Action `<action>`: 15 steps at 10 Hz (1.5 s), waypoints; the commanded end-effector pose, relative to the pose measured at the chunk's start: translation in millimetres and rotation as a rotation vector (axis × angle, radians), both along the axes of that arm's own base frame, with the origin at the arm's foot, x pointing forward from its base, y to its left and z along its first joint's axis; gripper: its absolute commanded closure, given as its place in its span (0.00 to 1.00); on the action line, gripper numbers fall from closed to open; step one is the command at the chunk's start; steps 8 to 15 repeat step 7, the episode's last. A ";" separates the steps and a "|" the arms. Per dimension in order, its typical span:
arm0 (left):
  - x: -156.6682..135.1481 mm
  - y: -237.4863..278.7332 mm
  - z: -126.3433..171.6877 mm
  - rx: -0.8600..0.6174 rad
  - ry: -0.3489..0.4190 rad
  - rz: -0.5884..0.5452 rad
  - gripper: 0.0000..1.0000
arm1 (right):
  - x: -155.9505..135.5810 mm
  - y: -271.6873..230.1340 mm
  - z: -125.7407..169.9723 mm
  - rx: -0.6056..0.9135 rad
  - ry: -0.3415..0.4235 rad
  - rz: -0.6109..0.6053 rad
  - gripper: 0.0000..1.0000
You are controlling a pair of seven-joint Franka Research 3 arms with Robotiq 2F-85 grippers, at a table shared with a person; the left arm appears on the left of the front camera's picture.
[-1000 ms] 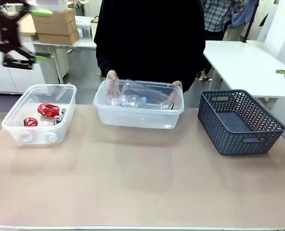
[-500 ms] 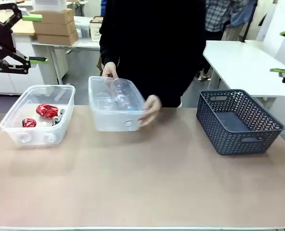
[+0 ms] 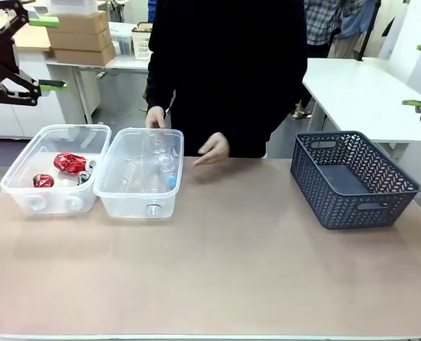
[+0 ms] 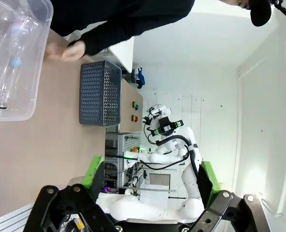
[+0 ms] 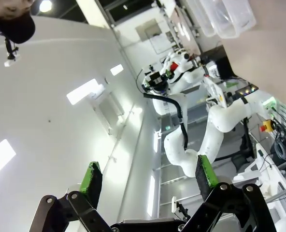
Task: Sort the waste into each basket.
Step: Release the Organizing box you were holding.
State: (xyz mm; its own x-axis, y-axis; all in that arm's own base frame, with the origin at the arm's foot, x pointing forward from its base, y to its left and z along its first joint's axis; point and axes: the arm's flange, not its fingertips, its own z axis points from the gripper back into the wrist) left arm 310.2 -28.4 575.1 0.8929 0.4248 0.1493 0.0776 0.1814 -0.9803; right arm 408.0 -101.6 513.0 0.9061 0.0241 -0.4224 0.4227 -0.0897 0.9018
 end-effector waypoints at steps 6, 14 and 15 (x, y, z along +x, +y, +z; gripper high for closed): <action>0.7 -3.1 1.8 -0.030 0.003 -0.001 0.00 | -0.4 -1.8 0.2 -0.011 -0.025 0.015 0.00; 0.7 -3.1 1.8 -0.030 0.003 -0.001 0.00 | -0.4 -1.8 0.2 -0.011 -0.025 0.015 0.00; 0.7 -3.1 1.8 -0.030 0.003 -0.001 0.00 | -0.4 -1.8 0.2 -0.011 -0.025 0.015 0.00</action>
